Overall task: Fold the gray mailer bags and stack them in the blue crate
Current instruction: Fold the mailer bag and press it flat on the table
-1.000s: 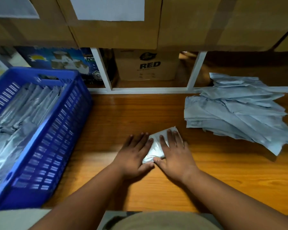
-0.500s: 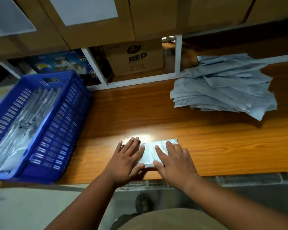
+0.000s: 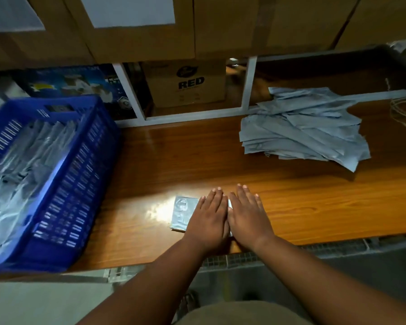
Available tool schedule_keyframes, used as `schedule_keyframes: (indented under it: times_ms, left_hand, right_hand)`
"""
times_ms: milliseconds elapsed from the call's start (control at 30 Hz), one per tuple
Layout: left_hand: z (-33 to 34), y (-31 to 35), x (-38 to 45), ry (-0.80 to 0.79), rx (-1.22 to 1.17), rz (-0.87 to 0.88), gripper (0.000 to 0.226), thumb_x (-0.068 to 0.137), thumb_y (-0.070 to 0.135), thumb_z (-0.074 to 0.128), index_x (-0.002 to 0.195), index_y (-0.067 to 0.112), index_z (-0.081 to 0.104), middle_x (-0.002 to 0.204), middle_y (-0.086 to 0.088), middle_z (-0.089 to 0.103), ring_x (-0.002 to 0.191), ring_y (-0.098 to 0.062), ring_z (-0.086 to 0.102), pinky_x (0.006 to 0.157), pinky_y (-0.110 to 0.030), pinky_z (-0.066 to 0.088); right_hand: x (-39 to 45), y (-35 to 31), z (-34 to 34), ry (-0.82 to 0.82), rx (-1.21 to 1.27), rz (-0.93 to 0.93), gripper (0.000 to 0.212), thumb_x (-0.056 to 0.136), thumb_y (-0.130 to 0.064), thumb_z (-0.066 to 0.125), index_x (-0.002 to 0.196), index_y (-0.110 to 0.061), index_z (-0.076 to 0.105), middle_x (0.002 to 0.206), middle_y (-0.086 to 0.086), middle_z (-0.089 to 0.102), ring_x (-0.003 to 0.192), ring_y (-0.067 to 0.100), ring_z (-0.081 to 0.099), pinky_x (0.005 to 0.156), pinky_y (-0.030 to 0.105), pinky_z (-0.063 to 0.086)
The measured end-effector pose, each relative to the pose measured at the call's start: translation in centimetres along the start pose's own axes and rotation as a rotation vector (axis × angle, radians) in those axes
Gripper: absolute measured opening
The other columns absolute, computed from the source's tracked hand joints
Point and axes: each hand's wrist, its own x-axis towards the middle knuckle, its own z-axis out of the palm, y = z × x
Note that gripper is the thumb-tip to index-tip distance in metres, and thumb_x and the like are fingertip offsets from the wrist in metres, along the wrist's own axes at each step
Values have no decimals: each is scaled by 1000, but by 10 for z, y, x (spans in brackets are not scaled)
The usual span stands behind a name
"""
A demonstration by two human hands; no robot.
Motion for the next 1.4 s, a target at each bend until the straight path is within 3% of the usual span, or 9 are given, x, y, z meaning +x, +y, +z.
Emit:
schedule_keyframes:
  times_ms: [300,567,833,1167,1267,1400]
  left_hand:
    - [8,3,-3,20,60,-29,68,110,44,20,170,11,16,177,-12,11,165,-25,0,131,-52,8]
    - [7,2,-2,27,16,-10,70,109,40,28,169,9,14,177,-15,8,165,-27,0,131,-51,11]
    - [8,-1,0,1,23,1,69,110,40,24,170,9,9,178,-14,2,165,-26,-5,132,-50,6]
    - [-13,-6,2,-134,34,25,76,106,47,19,169,7,4,176,-16,-4,164,-32,-5,132,-51,1]
    - [-24,-14,-1,-115,55,18,79,104,52,9,169,9,-1,176,-14,-7,164,-31,-9,132,-51,-1]
    - [-15,-30,-10,-53,63,1,75,108,47,23,169,7,8,177,-18,5,164,-33,0,132,-52,6]
  right_hand:
    - [6,6,11,-31,-132,-31,71,104,-47,13,171,-23,15,180,6,2,165,27,-2,132,55,5]
    - [9,9,14,-34,-147,-56,70,105,-46,16,171,-23,16,180,6,2,165,27,-4,132,58,7]
    - [11,12,18,-21,-145,-59,71,104,-45,20,171,-22,18,180,7,4,165,28,-3,131,60,9]
    - [11,7,-7,-58,-218,-109,72,104,-52,16,171,-24,16,180,6,6,166,25,-2,129,64,2]
    - [13,-1,-17,-14,-227,-204,74,106,-54,27,171,-20,17,179,7,8,166,25,-2,131,60,4]
    - [16,-19,-5,-35,-191,-234,70,107,-49,24,170,-20,21,179,7,9,165,24,-3,133,55,5]
